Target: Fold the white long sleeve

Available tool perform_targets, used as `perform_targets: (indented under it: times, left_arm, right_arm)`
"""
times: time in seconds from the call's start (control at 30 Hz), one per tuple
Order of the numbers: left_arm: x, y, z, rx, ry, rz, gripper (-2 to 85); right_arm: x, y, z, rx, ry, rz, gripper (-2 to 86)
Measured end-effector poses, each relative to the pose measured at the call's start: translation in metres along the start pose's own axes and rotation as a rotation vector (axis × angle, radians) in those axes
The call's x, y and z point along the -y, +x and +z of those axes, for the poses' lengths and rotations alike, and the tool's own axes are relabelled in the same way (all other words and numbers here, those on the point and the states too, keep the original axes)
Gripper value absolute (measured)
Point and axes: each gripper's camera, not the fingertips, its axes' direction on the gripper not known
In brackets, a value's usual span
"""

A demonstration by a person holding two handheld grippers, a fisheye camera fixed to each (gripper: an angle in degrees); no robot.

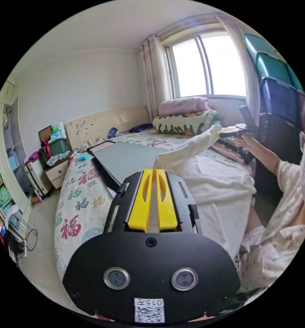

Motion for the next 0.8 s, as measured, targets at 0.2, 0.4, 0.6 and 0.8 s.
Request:
perform_targets:
  times: [0.2, 0.4, 0.6, 0.8]
  left_arm:
    - [-0.155, 0.112, -0.118, -0.189, 0.005, 0.156, 0.7]
    - [-0.223, 0.133, -0.146, -0.185, 0.075, -0.011, 1.0]
    - [-0.287, 0.134, -0.143, -0.244, 0.049, -0.199, 3.4]
    - [-0.328, 0.096, -0.204, -0.128, 0.259, -0.399, 7.4]
  right_arm:
    - [-0.168, -0.109, -0.053, 0.164, -0.082, -0.034, 2.1]
    - [-0.191, -0.153, -0.082, 0.113, -0.097, -0.008, 1.8]
    - [-0.222, -0.182, -0.091, 0.05, -0.247, -0.005, 5.3]
    - [-0.223, -0.172, -0.144, 0.006, -0.059, 0.108, 6.5]
